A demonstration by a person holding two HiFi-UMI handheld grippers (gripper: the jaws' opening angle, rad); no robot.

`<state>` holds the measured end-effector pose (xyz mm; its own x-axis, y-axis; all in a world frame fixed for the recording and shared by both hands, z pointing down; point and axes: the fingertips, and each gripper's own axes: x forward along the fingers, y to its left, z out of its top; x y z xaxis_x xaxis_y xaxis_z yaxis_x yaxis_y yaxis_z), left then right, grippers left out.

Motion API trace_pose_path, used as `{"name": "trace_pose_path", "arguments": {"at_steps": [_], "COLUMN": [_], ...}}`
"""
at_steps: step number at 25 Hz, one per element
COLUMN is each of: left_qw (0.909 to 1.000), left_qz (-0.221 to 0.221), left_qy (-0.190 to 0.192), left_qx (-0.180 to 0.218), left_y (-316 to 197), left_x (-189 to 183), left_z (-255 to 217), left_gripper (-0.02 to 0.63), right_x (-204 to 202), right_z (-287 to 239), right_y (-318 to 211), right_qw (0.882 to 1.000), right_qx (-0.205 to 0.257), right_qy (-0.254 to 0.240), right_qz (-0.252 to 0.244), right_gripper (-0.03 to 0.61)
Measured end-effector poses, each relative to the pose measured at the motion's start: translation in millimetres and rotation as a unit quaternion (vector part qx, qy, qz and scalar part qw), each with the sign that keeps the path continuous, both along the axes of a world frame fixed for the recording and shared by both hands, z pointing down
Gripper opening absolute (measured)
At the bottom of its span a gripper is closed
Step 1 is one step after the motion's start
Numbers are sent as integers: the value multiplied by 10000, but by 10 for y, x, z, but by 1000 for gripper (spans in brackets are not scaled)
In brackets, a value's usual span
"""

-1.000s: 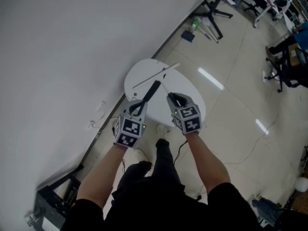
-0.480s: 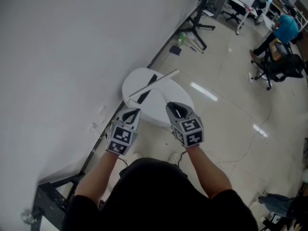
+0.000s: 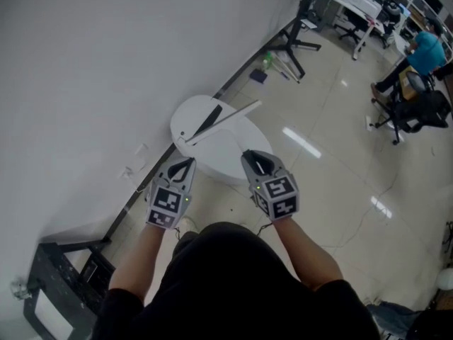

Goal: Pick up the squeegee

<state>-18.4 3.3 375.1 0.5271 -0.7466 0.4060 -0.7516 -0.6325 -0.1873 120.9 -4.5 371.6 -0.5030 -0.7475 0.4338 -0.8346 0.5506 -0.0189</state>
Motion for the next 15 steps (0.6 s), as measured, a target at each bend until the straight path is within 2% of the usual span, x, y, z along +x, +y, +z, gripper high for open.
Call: {"name": "trace_pose_path", "arguments": {"at_steps": [4,11,15], "left_qw": [9999,9994,9993], "left_qz": [-111,319,336], "left_qy": [125,83,124], "left_qx": [-27,69,73], "left_y": [57,10,-31], "left_x": [77,55,-14], "left_z": [2,-95,-142], "left_gripper": [3,3,3], "right_x": [57,-55,-149], "right_z": [-15,-43,-51], "right_y": [-4,-48,-75], "right_qw": [10000,9995,9994], "right_qx": [46,118,139], "right_qy": [36,-87,-82], "right_qz": [-18,289,320], "right_gripper": [100,100,100]}}
